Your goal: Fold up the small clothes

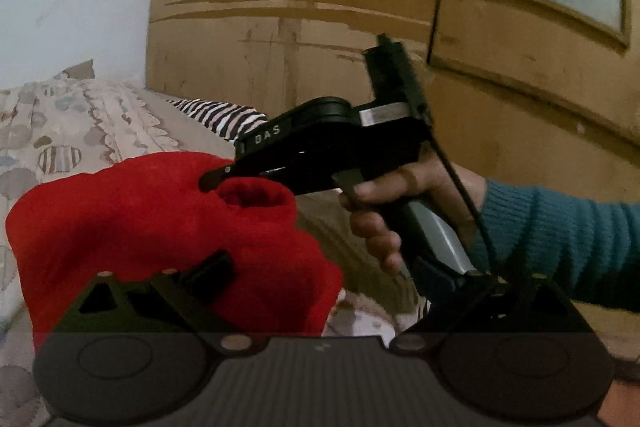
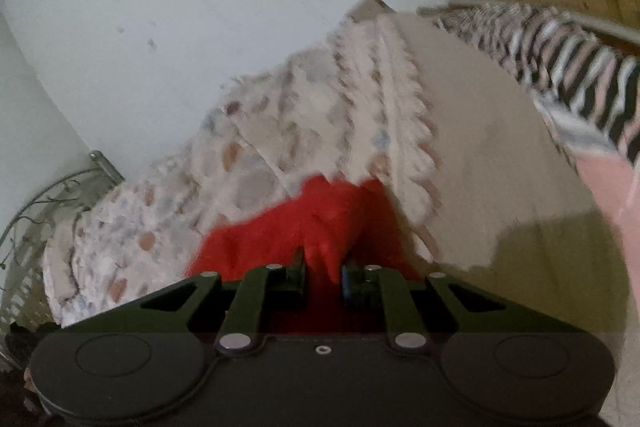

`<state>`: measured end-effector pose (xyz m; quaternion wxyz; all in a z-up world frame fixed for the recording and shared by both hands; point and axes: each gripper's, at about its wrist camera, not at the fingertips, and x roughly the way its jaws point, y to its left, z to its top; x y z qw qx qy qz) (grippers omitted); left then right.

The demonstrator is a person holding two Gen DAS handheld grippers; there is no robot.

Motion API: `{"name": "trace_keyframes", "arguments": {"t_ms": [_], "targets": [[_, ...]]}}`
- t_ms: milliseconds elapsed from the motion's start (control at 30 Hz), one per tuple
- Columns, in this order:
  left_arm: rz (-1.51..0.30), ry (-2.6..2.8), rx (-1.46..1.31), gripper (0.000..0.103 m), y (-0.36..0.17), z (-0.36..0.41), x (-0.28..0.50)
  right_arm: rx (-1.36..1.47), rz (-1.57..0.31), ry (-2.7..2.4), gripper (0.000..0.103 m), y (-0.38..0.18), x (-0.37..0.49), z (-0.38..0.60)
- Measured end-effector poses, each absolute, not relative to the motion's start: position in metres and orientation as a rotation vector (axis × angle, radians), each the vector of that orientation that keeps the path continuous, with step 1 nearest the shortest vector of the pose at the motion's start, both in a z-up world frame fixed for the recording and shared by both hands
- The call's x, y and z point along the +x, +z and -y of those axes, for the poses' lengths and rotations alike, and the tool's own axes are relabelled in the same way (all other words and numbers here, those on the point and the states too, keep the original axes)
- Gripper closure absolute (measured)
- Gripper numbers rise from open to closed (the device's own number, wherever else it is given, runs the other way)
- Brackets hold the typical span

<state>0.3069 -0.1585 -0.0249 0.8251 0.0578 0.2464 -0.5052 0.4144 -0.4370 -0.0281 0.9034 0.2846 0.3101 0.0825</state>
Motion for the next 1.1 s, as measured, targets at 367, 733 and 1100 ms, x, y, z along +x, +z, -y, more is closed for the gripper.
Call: {"name": "trace_keyframes", "arguments": {"t_ms": [367, 733, 1100], "targets": [[-0.435, -0.909, -0.111, 0.001, 0.016, 0.100, 0.304, 0.548, -0.621, 0.186, 0.083, -0.039, 0.408, 0.440], [-0.727, -0.642, -0.450, 0.001, -0.009, 0.043, 0.364, 0.522, -0.603, 0.149, 0.082, -0.041, 0.397, 0.434], [-0.926, -0.676, -0.352, 0.000, -0.065, 0.074, 0.374, 0.497, -0.583, 0.105, 0.031, -0.013, 0.362, 0.432]]}}
